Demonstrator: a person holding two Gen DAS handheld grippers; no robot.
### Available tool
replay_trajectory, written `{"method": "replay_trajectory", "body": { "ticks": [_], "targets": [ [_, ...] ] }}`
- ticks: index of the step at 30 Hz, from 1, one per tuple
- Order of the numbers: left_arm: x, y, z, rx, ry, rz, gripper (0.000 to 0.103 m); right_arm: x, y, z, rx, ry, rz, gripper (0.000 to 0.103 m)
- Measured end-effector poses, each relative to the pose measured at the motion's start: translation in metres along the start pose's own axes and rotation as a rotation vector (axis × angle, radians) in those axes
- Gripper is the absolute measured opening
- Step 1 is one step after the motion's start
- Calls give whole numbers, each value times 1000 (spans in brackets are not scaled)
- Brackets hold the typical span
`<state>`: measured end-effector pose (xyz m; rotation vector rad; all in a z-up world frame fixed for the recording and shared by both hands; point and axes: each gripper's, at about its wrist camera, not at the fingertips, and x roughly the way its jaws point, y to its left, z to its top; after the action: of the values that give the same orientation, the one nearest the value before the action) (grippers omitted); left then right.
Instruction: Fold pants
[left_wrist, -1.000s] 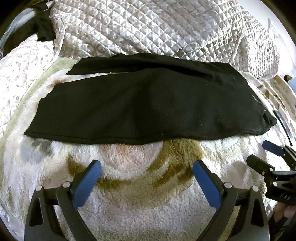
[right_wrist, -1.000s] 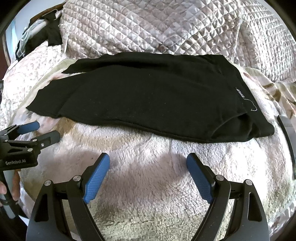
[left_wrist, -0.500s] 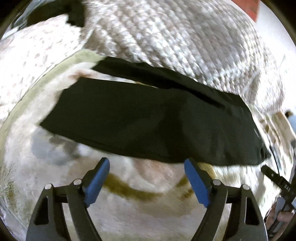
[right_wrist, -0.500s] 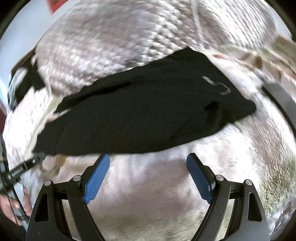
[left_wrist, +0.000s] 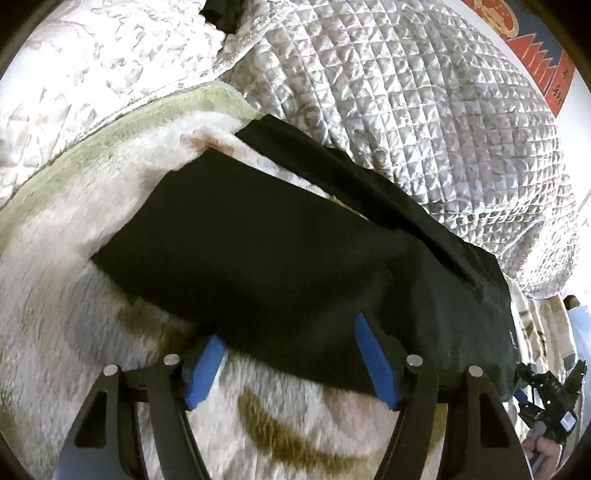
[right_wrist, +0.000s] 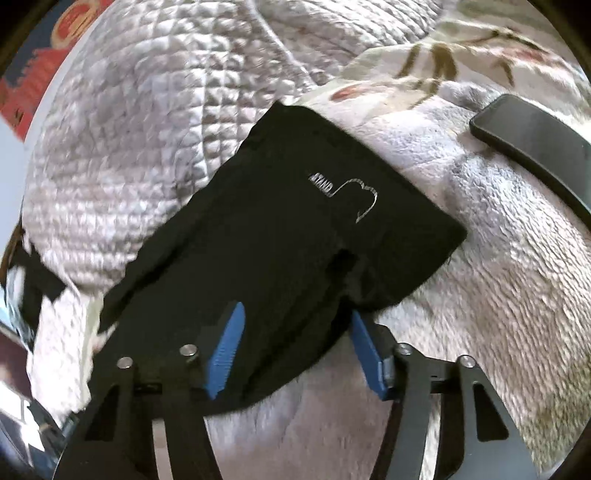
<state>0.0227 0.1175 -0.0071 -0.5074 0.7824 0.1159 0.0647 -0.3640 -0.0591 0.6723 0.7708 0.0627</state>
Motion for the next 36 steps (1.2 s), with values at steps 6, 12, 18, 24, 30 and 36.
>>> {"method": "replay_trajectory", "body": {
  "ticks": [6,12,18,24,30,36],
  "targets": [
    [4,17,10,-71,-30,66,15,-1,-9,6,41,-32,-5,22],
    [10,22,13,-85,-32,76,5,2,-12,11,69,-31,13,16],
    [7,19,15,-78,-40,76,4,-7,-13,10,85,-38,22,3],
    [9,21,13,-75,-29,79,4,-10,-38,5,260,-20,151,34],
    [12,20,13,-70,-24,87,4,-2,-24,14,232,-21,166,58],
    [14,17,13,-57,-26,97,4,-2,-31,17,250,-31,72,7]
  ]
}}
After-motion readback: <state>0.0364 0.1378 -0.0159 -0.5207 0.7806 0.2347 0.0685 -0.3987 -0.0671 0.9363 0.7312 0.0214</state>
